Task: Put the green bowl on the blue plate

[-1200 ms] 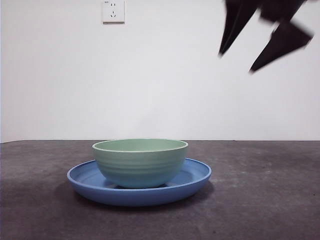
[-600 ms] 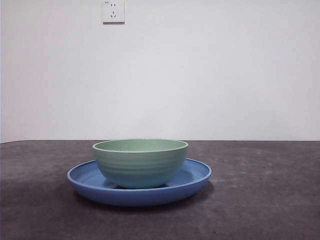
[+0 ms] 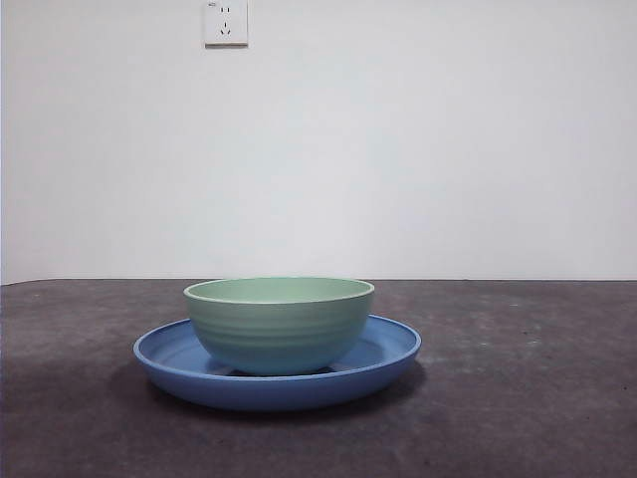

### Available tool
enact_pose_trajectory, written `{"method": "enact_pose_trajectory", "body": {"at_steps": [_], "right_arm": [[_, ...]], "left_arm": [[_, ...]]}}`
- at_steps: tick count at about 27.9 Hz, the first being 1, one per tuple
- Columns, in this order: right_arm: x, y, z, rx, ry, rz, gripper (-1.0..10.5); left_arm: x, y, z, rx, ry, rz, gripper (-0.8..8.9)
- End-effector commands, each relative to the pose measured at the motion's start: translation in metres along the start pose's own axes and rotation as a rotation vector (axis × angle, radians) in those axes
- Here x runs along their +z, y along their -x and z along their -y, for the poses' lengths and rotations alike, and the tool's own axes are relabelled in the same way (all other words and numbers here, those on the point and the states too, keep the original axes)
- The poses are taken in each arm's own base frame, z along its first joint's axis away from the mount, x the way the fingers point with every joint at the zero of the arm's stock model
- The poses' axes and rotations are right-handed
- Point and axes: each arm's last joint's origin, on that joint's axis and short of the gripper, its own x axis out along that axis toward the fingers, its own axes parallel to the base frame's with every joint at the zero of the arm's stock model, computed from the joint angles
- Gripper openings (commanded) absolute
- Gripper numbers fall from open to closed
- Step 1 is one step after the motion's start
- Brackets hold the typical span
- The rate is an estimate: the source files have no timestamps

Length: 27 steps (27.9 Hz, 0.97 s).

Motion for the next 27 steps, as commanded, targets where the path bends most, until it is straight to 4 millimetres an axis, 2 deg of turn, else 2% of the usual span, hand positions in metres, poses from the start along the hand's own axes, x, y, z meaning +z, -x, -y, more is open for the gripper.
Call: {"method": "enact_pose_trajectory", "body": {"at_steps": [1,3,4,5,6,7,20,27], "right_arm": [[0.0036,0.0017,-0.0011,0.01,0.014,0.029,6.2],[0.0037,0.0017,-0.0011,0.01,0.014,0.031,6.2],[0.0037,0.0017,-0.0011,0.01,0.014,0.03,5.6],[0.0036,0.0017,-0.0012,0.015,0.014,0.029,3.5],[0.0036,0.0017,-0.0015,0.025,0.014,0.028,0.3],[0.0039,0.0017,-0.0019,0.039,0.015,0.031,0.4],[0.0043,0.002,-0.0031,0.078,0.018,0.032,0.3],[0.0043,0.002,-0.0031,0.078,0.018,0.032,0.3]], "left_arm": [[0.0023,0.0003,0.0012,-0.011,-0.017,0.012,5.63],[0.0023,0.0003,0.0012,-0.011,-0.017,0.012,5.62],[0.0022,0.0003,0.0012,-0.011,-0.017,0.011,5.2],[0.0022,0.0003,0.0012,-0.011,-0.019,0.011,3.31],[0.0022,0.0003,0.0012,-0.011,-0.045,0.011,0.57],[0.0023,0.0003,0.0012,-0.01,-0.056,0.013,0.33],[0.0024,0.0003,0.0012,-0.011,-0.059,0.013,0.2],[0.0012,-0.0085,-0.0059,0.045,-0.05,0.055,0.2]]}}
